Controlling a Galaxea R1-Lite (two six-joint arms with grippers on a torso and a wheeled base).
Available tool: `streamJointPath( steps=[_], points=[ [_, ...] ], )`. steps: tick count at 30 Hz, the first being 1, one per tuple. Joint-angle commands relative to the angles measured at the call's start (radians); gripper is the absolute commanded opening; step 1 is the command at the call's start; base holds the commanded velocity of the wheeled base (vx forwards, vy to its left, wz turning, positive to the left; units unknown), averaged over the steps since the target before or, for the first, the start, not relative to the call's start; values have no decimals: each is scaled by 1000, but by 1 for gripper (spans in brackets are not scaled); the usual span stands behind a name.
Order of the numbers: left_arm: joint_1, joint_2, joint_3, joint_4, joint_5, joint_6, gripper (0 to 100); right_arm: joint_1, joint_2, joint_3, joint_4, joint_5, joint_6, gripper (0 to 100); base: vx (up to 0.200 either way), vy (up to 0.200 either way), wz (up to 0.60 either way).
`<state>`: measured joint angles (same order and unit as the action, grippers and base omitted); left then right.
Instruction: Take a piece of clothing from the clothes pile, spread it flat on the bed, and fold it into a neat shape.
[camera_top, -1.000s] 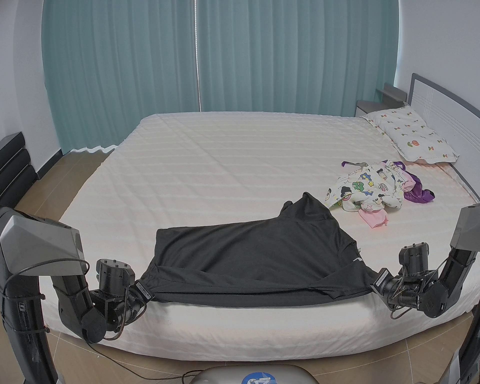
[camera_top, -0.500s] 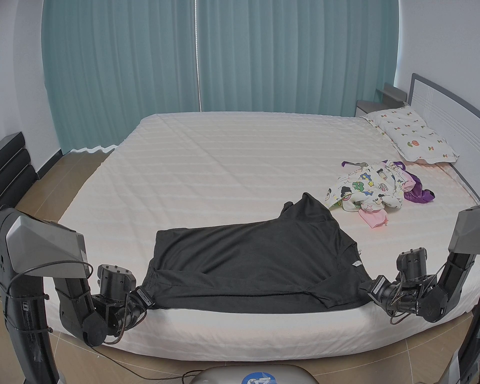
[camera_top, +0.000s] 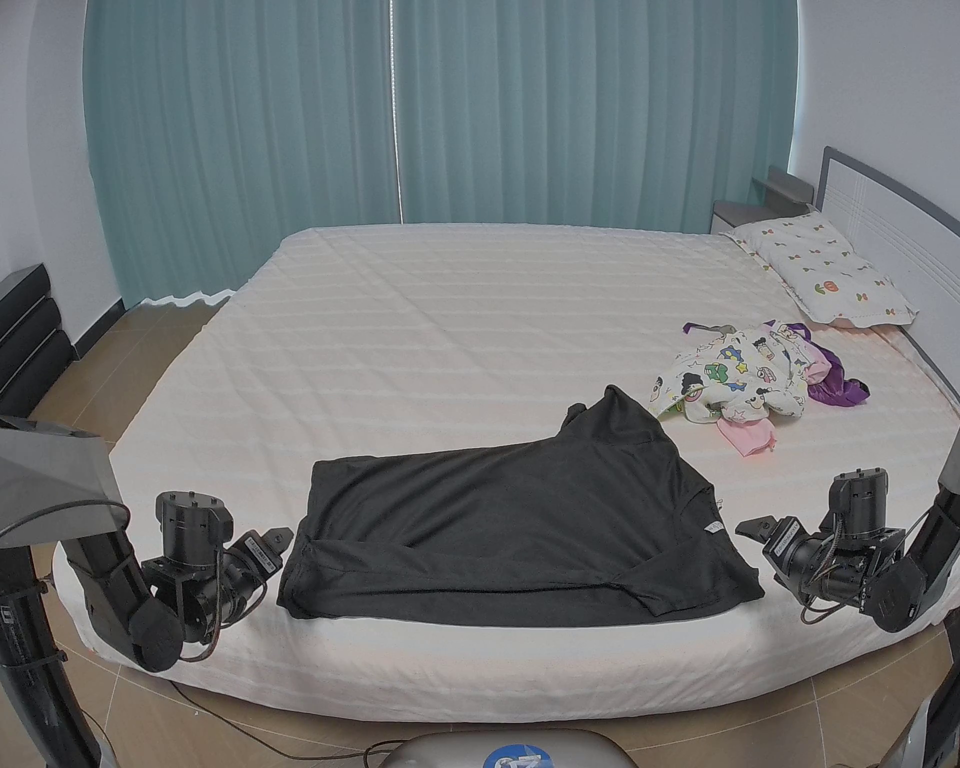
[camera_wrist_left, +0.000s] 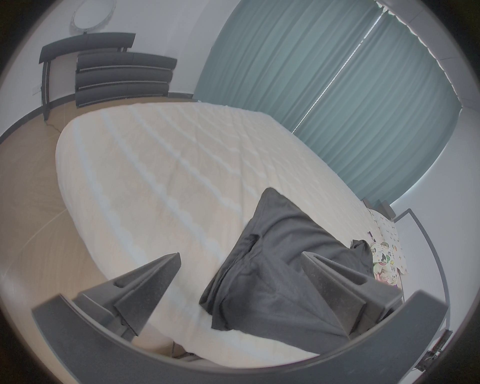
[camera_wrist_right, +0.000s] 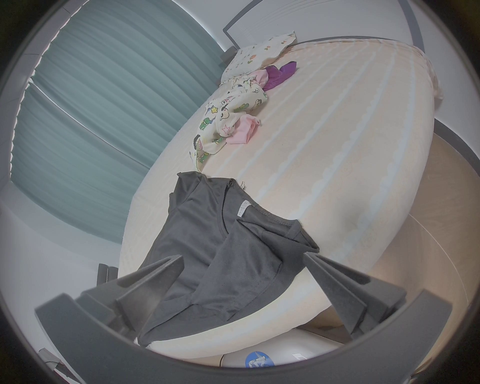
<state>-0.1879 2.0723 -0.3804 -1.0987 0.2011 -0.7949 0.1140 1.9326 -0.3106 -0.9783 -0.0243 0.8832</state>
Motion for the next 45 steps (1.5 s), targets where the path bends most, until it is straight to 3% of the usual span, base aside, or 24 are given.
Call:
streamJointPath(
  steps=[1,4,7,10,12,20,27,45],
  points=[
    [15,-26,-164,163,-19,40,100,-2,16,-1,-8,1,2,100,0,0,0],
    [13,-28,-222,252,-98,39,100,1,25,1,-8,0,0,100,0,0,0],
    [28,-11,-247,272,-295,65,100,6,28,1,-8,1,0,100,0,0,0],
    [68,40,-272,273,-405,189,100,7,31,10,-10,6,-1,100,0,0,0],
    [88,69,-276,272,-430,256,100,9,32,12,-10,6,-1,100,0,0,0],
    [100,169,-295,263,-433,441,100,10,37,15,-10,26,-1,100,0,0,0],
    [100,207,-291,148,-434,444,100,21,68,19,-11,24,-18,100,0,0,0],
    [90,161,-225,66,-506,444,100,26,69,19,-11,24,-18,100,0,0,0]
  ],
)
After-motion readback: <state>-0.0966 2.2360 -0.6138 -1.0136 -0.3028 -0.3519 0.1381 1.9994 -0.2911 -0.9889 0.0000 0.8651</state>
